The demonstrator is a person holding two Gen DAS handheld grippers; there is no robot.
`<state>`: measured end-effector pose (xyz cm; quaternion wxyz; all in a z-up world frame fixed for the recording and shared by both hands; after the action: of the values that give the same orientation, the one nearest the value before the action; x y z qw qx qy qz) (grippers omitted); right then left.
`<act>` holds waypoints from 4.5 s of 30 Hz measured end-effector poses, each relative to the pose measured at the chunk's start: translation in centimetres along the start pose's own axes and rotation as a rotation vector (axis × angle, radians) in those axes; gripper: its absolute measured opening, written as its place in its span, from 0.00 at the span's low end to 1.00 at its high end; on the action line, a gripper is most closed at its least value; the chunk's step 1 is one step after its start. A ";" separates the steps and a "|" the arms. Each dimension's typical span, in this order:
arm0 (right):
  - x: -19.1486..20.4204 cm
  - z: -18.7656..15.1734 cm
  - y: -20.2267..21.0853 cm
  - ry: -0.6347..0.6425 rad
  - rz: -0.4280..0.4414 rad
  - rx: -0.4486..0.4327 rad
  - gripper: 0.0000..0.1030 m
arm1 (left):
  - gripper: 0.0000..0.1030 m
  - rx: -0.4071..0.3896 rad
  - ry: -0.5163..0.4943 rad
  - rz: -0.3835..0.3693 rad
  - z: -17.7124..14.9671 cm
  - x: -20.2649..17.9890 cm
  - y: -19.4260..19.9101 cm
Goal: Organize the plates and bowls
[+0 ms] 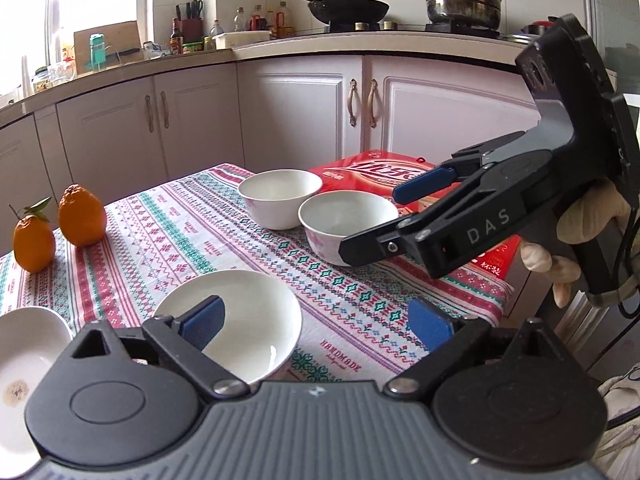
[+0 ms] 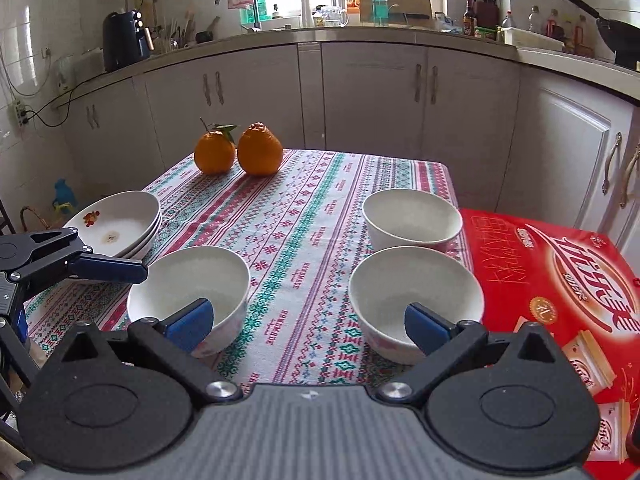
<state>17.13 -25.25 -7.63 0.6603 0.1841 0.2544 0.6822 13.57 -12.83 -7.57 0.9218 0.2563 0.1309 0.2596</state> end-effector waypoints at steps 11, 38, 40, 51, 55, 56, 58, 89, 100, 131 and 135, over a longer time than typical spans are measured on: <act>-4.3 -0.8 -0.5 0.073 -0.072 0.023 1.00 | 0.95 0.015 -0.040 -0.053 1.4 -1.5 -4.3; -8.0 -0.2 -7.7 0.038 0.038 0.090 0.99 | 0.95 0.079 0.064 0.026 2.5 -0.8 -13.5; -8.0 -0.1 -8.3 0.026 0.049 0.102 0.99 | 0.95 0.089 0.069 0.050 2.4 -0.6 -14.0; -7.9 0.2 -10.3 0.015 0.085 0.139 0.81 | 0.88 0.080 0.073 0.073 2.6 -0.2 -15.0; -7.8 0.1 -10.6 0.012 0.096 0.150 0.77 | 0.82 0.079 0.082 0.070 2.7 0.1 -15.1; -7.8 0.1 -10.7 0.009 0.099 0.151 0.77 | 0.82 0.078 0.080 0.072 2.7 0.2 -15.2; -7.8 0.1 -10.6 0.011 0.104 0.151 0.76 | 0.82 0.077 0.084 0.070 2.7 0.2 -15.3; -7.9 0.8 -9.9 -0.001 0.180 0.171 0.76 | 0.81 0.074 0.081 0.045 3.4 0.1 -14.8; -7.1 1.9 -7.5 -0.008 0.209 0.187 0.76 | 0.80 0.066 0.070 0.048 4.4 -1.1 -11.9; 7.8 4.6 -4.3 0.152 0.335 0.116 0.77 | 0.81 -0.006 0.203 0.197 0.6 2.9 1.5; 8.9 4.6 -4.6 0.170 0.337 0.121 0.77 | 0.81 -0.011 0.221 0.202 0.2 3.5 1.9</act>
<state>22.99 -15.94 -7.41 0.5006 0.2051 0.3155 0.7796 15.80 -9.62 -6.78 0.8722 0.2332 0.2037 0.3786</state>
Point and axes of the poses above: each gripper's, at about its wrist camera, not at the fingertips, and y roughly against the way its jaws point, x to its left, z to its top, the point moved 9 cm from there along -y, roughly the way its jaws point, and after that the axes turned 15 degrees about -z, right-handed, at the moved point
